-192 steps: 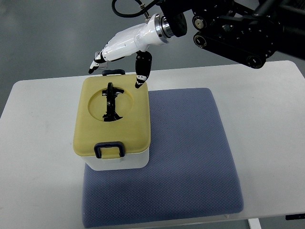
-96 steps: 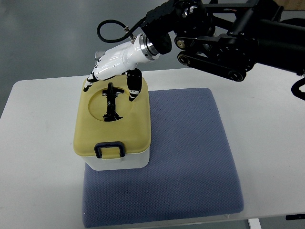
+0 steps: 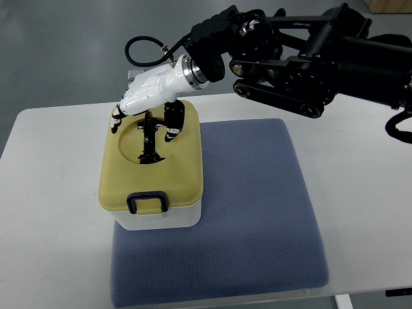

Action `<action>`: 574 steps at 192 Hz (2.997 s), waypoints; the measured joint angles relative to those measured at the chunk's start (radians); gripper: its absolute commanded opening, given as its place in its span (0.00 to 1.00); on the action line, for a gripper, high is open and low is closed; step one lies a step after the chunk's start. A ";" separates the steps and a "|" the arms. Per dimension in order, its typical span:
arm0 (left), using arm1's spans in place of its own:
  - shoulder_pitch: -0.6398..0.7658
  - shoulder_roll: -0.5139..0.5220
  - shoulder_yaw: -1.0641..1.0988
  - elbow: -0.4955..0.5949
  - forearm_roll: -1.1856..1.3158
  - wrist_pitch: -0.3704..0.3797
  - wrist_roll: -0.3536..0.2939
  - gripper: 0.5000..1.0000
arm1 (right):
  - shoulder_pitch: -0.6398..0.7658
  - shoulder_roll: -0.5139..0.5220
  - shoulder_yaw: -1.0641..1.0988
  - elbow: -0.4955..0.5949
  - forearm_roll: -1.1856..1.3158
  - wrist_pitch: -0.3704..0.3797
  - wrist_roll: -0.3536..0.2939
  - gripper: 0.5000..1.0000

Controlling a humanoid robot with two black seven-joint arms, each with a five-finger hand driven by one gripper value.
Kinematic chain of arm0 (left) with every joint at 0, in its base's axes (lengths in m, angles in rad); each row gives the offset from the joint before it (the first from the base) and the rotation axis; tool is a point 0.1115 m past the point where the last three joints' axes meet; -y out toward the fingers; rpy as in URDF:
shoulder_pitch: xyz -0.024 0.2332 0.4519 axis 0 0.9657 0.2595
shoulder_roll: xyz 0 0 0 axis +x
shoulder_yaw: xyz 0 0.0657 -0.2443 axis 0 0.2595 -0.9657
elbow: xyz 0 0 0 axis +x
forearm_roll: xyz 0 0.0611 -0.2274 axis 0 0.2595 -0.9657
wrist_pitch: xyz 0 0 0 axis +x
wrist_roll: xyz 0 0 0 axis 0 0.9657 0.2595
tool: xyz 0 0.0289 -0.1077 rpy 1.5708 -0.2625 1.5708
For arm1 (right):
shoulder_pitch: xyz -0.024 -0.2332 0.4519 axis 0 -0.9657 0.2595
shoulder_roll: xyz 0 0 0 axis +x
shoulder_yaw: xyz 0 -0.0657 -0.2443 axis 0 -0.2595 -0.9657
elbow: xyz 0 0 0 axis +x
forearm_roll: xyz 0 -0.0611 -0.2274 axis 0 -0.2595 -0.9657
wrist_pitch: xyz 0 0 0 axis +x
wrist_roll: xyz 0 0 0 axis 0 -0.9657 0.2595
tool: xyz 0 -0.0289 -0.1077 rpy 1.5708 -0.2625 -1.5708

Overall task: Open white storage box with right hand
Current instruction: 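Lift the yellow lid upward off the white box with the right hand, then carry the lid away from the box and lower it onto the mat, then open the right hand, release the lid, and withdraw the hand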

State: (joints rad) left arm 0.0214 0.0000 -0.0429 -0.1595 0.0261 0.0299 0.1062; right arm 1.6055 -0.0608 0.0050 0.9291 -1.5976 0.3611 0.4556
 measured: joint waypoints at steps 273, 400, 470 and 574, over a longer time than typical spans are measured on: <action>0.000 0.000 0.001 0.000 0.000 0.000 0.000 1.00 | 0.113 -0.376 0.057 0.110 0.016 -0.009 0.135 0.00; 0.000 0.000 0.000 0.000 0.000 0.000 0.000 1.00 | -0.306 -0.742 0.033 0.159 -0.003 -0.208 0.155 0.00; 0.000 0.000 0.000 0.000 0.000 0.000 0.000 1.00 | -0.433 -0.658 -0.037 0.107 -0.020 -0.342 0.152 0.00; 0.000 0.000 0.000 0.000 0.000 0.000 0.000 1.00 | -0.498 -0.539 -0.024 0.102 0.008 -0.458 0.155 0.85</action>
State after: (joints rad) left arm 0.0215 0.0000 -0.0430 -0.1595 0.0261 0.0296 0.1062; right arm 1.1079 -0.5997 -0.0191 1.0308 -1.5897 -0.0973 0.6106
